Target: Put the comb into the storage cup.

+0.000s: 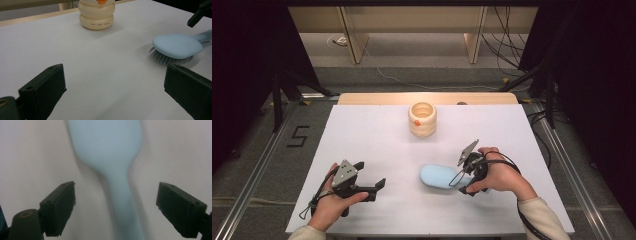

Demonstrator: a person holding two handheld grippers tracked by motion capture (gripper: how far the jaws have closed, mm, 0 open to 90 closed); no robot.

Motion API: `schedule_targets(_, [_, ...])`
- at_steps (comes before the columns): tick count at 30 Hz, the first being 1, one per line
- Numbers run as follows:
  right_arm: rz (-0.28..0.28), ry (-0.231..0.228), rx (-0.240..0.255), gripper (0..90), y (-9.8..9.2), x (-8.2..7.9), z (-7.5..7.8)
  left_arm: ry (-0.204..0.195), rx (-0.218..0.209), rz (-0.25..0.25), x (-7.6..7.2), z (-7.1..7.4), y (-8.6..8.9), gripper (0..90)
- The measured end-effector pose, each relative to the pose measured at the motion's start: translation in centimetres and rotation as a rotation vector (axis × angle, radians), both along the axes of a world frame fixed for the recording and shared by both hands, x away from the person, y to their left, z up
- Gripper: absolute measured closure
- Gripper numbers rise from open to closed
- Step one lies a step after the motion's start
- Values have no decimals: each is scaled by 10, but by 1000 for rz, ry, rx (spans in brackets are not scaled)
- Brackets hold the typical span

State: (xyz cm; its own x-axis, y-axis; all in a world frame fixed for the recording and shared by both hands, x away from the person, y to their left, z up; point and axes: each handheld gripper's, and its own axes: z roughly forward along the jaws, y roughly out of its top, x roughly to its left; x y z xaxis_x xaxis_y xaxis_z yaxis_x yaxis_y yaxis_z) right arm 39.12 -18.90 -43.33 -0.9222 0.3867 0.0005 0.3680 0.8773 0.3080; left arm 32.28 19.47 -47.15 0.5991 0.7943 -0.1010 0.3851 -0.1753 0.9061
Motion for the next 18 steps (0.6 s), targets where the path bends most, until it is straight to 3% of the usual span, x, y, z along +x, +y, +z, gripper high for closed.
schedule_targets(2, [-15,36,-15,189,2,1,-5,0,0,-1,0,0,0,32])
schedule_targets(4, [3,24,-15,189,1,3,-8,0,0,-1,0,0,0,32])
schedule_targets(5, [-19,36,-21,191,1,3,-10,0,0,-1,0,0,0,32])
schedule_targets(8, [-16,36,-21,195,1,5,-11,0,1,-1,0,0,0,32])
schedule_targets(10, [10,22,-22,198,1,7,-13,1,0,-1,0,0,-1,32])
schedule_targets(18, [21,44,-50,232,5,11,-16,1,-2,-2,0,0,-1,32])
